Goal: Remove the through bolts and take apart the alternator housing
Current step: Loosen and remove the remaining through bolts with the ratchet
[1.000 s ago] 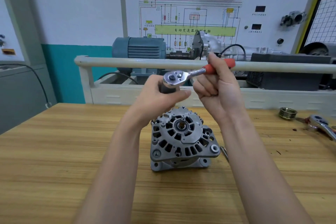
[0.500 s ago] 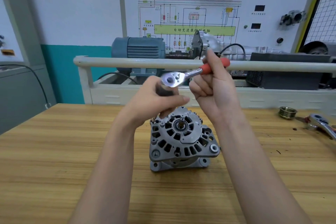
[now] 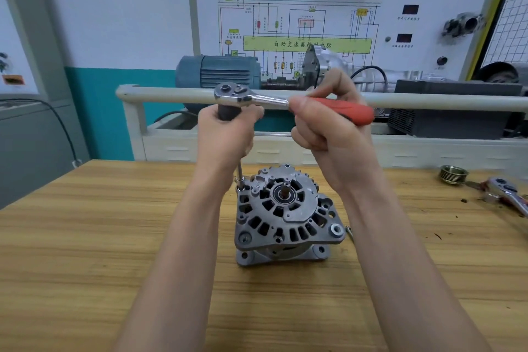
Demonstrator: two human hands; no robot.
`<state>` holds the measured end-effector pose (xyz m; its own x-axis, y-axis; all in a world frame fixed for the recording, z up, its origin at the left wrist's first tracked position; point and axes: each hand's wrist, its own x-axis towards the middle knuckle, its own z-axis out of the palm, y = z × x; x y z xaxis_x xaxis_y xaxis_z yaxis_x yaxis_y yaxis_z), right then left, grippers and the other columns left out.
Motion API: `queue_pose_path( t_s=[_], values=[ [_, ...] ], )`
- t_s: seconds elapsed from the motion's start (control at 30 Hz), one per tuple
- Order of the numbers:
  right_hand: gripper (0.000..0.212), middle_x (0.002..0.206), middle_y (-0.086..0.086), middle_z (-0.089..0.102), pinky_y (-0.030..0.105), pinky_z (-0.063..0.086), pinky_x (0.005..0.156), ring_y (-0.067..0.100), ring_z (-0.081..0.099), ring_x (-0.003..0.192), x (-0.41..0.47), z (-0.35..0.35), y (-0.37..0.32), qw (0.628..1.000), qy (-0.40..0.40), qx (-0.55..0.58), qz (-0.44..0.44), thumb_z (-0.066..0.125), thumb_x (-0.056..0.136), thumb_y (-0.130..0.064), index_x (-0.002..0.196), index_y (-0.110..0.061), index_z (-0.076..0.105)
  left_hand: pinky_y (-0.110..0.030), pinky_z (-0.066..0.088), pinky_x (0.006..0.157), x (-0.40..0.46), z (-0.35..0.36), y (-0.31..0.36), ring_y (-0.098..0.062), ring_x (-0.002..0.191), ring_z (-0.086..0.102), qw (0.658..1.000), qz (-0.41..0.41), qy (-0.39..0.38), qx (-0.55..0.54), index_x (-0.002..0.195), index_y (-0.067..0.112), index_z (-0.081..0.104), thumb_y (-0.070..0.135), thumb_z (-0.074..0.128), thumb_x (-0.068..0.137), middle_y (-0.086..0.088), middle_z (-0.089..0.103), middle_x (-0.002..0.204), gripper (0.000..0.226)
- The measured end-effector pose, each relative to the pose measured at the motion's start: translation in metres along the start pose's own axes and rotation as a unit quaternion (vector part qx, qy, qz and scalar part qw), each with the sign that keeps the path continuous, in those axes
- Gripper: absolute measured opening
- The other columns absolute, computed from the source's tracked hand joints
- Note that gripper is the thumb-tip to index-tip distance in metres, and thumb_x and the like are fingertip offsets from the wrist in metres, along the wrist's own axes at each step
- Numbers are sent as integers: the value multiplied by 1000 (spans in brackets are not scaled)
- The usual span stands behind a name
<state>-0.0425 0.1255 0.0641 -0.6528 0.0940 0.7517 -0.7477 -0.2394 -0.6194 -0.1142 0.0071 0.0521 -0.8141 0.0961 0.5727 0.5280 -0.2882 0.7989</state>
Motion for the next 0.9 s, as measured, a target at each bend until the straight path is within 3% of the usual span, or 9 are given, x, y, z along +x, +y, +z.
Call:
queue_pose_path(
  t_s=[0.13, 0.2, 0.33, 0.4, 0.5, 0.57, 0.63, 0.83, 0.9],
  values=[
    [31, 37, -12, 32, 17, 21, 36, 3, 20, 32, 4, 2, 3, 992, 68, 94, 42, 56, 92, -7, 69, -14, 36, -24, 35, 44, 2, -26, 0, -18, 39, 38, 965, 47, -252, 53, 48, 23, 51, 21, 71, 72, 4, 43, 43, 32],
    [25, 35, -10, 24, 17, 18, 35, 3, 18, 32, 7, 4, 6, 977, 99, 162, 97, 54, 92, -19, 70, -13, 44, -22, 33, 43, -1, -26, 0, -17, 37, 36, 947, 41, -314, 52, 47, 23, 51, 25, 70, 71, 4, 41, 42, 31],
    [26, 34, -10, 21, 17, 17, 34, 3, 17, 31, 7, 0, 6, 972, 101, 170, 124, 54, 91, -22, 69, -12, 44, -18, 25, 41, -3, -16, 1, -12, 34, 26, 958, 43, -282, 36, 42, 24, 46, 13, 68, 74, 8, 34, 39, 40],
    [35, 35, -10, 23, 17, 16, 34, 3, 17, 30, 4, -1, 4, 980, 64, 153, 108, 55, 91, -11, 64, -15, 33, -19, 23, 42, -1, -13, 1, -11, 36, 24, 981, 25, -195, 8, 42, 23, 46, 10, 61, 78, 8, 33, 40, 41],
    [34, 39, -12, 30, 14, 18, 38, 3, 19, 31, -1, 8, 6, 997, 22, 67, 37, 57, 85, -1, 67, -16, 33, -19, 22, 41, 2, -5, 1, -10, 38, 22, 999, -12, -16, -36, 54, 18, 46, 2, 58, 85, 4, 31, 44, 37],
    [31, 41, -13, 33, 16, 19, 40, 4, 20, 33, -3, 17, 8, 1000, 19, 12, 7, 59, 82, -2, 70, -14, 34, -18, 21, 41, 3, -2, 1, -9, 38, 21, 999, -25, 38, -30, 59, 14, 43, 1, 58, 85, 2, 29, 45, 33],
    [31, 40, -13, 33, 16, 19, 40, 4, 20, 32, -4, 19, 7, 1000, 24, 18, 1, 59, 83, -2, 69, -14, 34, -20, 22, 41, 3, -6, 1, -11, 39, 23, 1000, -14, 2, -3, 61, 11, 46, 1, 60, 83, 3, 30, 44, 28],
    [37, 35, -8, 20, 18, 18, 32, 5, 16, 30, 4, 12, 9, 965, 176, 168, 97, 53, 96, -16, 64, -16, 35, -22, 35, 45, -1, -22, 0, -19, 41, 39, 954, 39, -286, 79, 49, 20, 53, 22, 73, 69, 1, 44, 43, 28],
    [37, 35, -8, 19, 18, 18, 32, 5, 15, 30, 5, 10, 11, 956, 195, 193, 108, 54, 95, -19, 64, -16, 36, -22, 33, 43, -4, -17, 1, -19, 39, 36, 946, 33, -311, 90, 49, 19, 51, 22, 74, 68, -1, 41, 43, 30]
  ],
)
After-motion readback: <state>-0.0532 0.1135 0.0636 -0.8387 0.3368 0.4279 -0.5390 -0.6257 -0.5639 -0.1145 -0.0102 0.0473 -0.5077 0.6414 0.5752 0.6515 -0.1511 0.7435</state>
